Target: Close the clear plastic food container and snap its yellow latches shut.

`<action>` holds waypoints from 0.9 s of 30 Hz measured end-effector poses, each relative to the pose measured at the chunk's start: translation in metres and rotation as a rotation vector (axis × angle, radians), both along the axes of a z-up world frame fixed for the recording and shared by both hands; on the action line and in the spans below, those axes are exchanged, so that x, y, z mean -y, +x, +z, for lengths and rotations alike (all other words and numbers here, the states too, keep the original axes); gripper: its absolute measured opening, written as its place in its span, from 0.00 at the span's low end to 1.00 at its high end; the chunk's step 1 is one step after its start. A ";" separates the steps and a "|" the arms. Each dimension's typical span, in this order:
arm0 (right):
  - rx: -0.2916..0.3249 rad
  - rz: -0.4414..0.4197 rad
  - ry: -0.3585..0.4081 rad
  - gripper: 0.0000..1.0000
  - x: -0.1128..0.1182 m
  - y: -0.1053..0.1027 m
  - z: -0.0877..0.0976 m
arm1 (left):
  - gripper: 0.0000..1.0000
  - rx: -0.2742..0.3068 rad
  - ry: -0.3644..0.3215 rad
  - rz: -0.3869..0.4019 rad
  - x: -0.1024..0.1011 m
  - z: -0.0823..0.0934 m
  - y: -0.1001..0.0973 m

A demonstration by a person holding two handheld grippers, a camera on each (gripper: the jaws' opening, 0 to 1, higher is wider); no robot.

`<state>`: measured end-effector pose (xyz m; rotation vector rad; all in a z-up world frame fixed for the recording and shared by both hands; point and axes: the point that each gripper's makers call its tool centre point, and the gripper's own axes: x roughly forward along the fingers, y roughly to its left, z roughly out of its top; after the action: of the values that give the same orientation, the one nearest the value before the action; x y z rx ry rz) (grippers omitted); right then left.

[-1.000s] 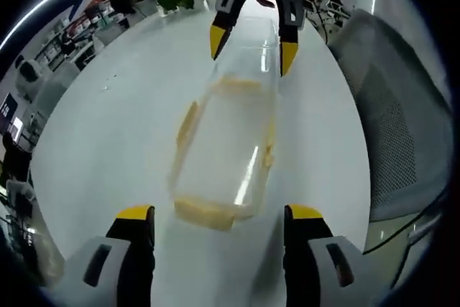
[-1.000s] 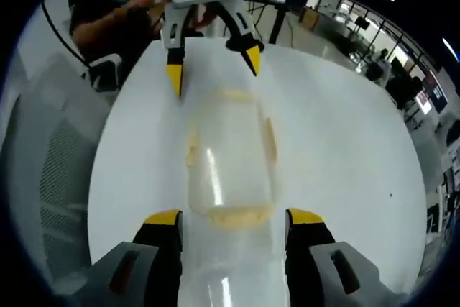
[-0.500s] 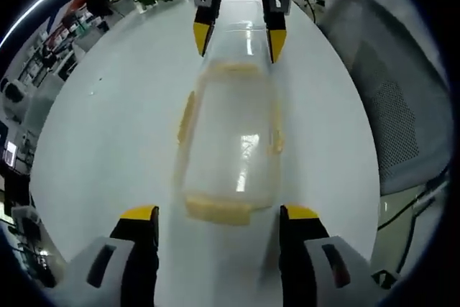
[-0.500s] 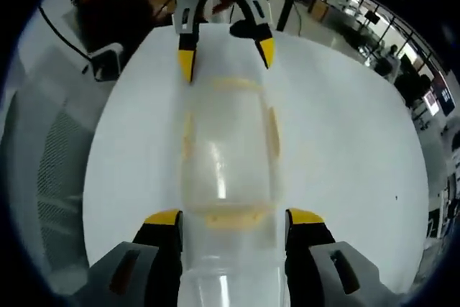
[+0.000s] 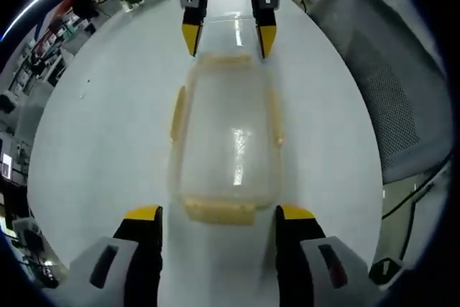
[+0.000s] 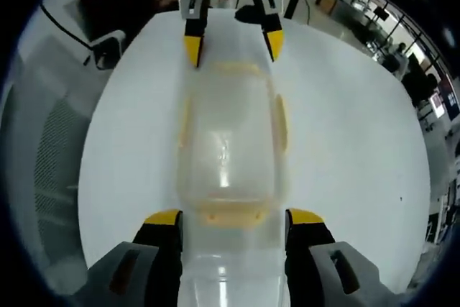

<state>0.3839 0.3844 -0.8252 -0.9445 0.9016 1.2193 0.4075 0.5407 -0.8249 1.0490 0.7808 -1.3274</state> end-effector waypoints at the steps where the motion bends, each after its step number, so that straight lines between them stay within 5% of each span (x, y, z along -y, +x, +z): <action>1: -0.001 0.000 -0.005 0.57 0.001 0.000 -0.001 | 0.63 -0.002 0.001 -0.002 0.000 -0.001 0.000; 21: -0.036 -0.007 -0.029 0.54 0.005 0.010 -0.013 | 0.56 -0.033 0.005 -0.027 0.002 -0.007 0.004; 27: -0.074 -0.002 -0.028 0.48 0.004 0.004 -0.014 | 0.47 -0.056 -0.004 -0.046 0.003 -0.007 0.001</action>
<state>0.3883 0.3801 -0.8393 -0.9256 0.9805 1.2489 0.4081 0.5376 -0.8323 1.0362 0.7994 -1.4023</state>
